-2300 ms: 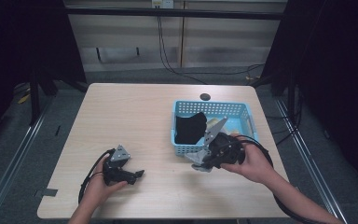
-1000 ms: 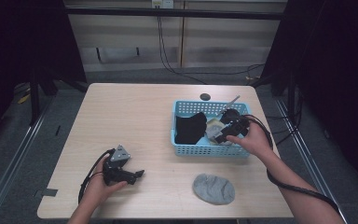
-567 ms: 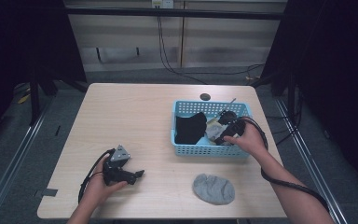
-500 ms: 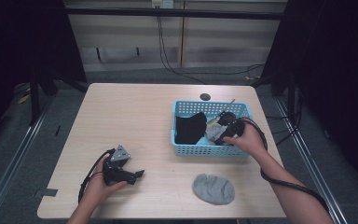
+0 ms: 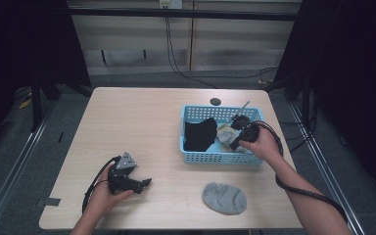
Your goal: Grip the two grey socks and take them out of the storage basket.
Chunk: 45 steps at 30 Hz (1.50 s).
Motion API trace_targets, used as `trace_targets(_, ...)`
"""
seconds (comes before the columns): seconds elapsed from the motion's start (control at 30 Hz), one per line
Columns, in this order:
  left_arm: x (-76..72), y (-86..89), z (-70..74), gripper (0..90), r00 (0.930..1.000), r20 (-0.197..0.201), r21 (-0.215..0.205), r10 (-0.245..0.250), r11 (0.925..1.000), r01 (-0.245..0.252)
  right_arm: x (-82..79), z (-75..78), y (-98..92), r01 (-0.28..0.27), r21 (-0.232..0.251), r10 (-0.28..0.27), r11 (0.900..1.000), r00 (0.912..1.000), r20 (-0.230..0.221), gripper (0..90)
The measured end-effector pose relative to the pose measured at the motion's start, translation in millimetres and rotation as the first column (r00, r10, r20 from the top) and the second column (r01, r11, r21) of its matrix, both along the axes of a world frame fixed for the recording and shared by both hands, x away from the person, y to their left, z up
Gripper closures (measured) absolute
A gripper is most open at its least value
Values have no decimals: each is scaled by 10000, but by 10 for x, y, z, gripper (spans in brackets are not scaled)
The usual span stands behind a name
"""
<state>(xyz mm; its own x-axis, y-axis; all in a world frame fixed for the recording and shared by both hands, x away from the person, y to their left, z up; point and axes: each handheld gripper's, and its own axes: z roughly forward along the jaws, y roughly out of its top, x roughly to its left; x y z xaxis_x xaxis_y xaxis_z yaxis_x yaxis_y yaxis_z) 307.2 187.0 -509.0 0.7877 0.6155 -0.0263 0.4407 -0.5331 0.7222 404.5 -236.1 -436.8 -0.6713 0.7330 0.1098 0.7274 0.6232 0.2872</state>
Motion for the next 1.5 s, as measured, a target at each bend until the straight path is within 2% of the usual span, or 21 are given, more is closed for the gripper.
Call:
trace_targets(0.57,-2,-1,0,126,10000,-5,16,6,10000,-6,-82,482,-72,-421,287,405,9987,9977,548,854)
trace_targets(1.07,-1,-1,0,126,10000,-3,3,5,10000,-5,-86,721,-65,-593,332,567,9977,9956,740,854)
trace_targets(1.5,-2,-1,0,126,10000,-7,16,7,10000,-7,-195,904,-12,-926,384,887,9950,9916,942,856)
